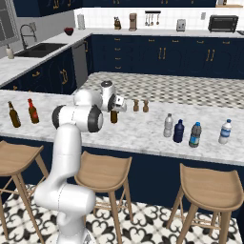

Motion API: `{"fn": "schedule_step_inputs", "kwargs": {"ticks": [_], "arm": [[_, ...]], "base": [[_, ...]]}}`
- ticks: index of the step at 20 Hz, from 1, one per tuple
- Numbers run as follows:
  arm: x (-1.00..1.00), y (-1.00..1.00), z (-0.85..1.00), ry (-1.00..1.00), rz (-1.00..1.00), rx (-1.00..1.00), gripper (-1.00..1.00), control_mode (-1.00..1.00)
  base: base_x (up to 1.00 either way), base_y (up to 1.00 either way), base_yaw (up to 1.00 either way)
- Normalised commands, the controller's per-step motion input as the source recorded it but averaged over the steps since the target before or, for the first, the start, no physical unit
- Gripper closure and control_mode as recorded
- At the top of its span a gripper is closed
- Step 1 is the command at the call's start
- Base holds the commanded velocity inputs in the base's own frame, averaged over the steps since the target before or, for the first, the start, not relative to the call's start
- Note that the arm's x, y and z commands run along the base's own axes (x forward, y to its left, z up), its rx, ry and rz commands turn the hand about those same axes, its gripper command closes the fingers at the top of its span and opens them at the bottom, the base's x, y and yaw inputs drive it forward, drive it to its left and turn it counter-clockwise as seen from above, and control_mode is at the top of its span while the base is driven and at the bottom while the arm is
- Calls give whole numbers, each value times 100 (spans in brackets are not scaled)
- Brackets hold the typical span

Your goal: Move the plastic bottles in the middle to the plastics group, and the glass bottles in the middle to the glass group.

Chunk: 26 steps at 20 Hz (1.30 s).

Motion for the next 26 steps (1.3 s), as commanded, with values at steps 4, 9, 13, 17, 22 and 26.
{"fn": "schedule_step_inputs", "kwargs": {"ticks": [4, 9, 13, 17, 22, 26], "arm": [[-6, 0, 4, -2, 0, 0, 100, -100], [-42, 24, 39, -10, 12, 0, 100, -100], [-45, 46, 45, -8, 21, 0, 100, -100], [-50, 64, 11, -5, 29, 0, 100, -100], [-66, 78, 0, -9, 36, 0, 100, -100], [-51, 78, 8, -16, 35, 2, 100, -100]], "base": [[0, 0, 0], [0, 0, 0], [0, 0, 0], [0, 0, 0], [0, 0, 0], [0, 0, 0]]}}
